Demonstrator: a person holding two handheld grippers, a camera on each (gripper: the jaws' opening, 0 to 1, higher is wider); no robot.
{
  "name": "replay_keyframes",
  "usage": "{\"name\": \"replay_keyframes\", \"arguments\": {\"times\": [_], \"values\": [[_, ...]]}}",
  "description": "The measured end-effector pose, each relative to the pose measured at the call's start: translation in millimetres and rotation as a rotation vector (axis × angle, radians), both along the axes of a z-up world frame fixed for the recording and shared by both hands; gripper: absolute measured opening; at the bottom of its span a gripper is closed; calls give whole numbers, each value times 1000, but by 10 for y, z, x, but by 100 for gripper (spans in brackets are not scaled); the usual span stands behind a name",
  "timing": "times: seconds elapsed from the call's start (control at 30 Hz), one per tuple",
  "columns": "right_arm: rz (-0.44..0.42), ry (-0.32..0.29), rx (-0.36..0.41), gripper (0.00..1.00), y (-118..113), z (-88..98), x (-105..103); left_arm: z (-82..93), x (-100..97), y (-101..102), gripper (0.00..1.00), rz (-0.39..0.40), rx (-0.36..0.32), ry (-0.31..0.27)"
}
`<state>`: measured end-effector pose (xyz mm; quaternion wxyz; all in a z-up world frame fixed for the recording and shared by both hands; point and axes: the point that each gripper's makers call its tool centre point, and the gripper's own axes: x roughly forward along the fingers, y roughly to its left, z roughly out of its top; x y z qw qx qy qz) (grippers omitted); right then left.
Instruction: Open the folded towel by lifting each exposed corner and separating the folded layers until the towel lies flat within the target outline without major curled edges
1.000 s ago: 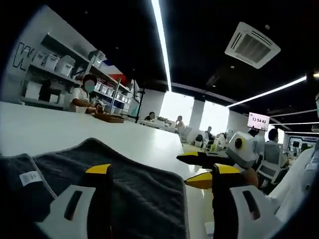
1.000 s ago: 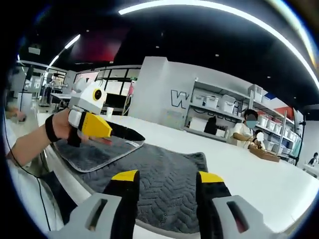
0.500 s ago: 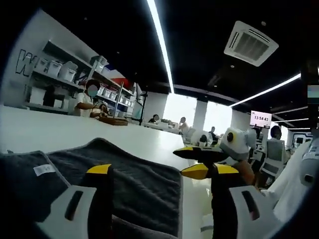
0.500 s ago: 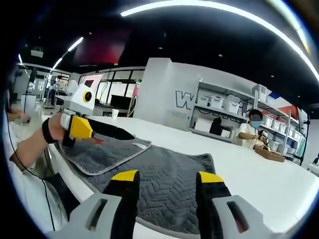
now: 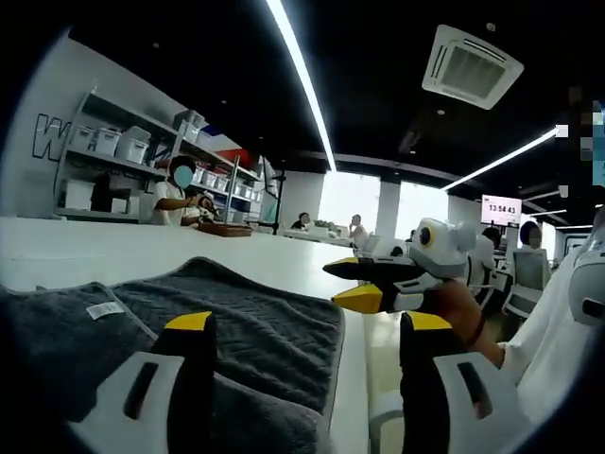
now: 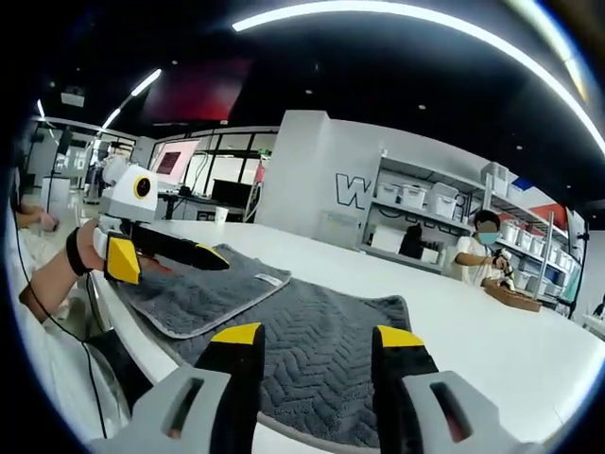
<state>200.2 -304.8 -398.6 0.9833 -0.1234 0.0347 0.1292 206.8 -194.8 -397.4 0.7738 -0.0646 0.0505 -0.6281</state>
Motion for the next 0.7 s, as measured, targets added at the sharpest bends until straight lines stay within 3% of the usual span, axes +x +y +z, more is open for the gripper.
{"name": "replay_keyframes", "arguments": {"times": [0.17,0.27,0.33,0.47,0.53,0.57,0.7], "values": [[7,3,1,42,21,-4,-6,-38,-2,71,78,35,21,-26],[-5,2,-23,41,16,-15,-1,-140,87,161,79,106,96,-98],[-22,7,-59,42,-1,-35,7,-177,81,186,79,113,110,-96],[-1,6,-34,42,38,-22,9,-192,63,249,78,127,109,-102],[-5,8,-56,42,45,-31,7,-238,66,288,78,151,149,-120],[-1,6,-49,42,49,-27,6,-256,61,314,78,165,184,-169],[2,15,-53,42,61,-49,7,-271,1,316,78,162,187,-173]]}}
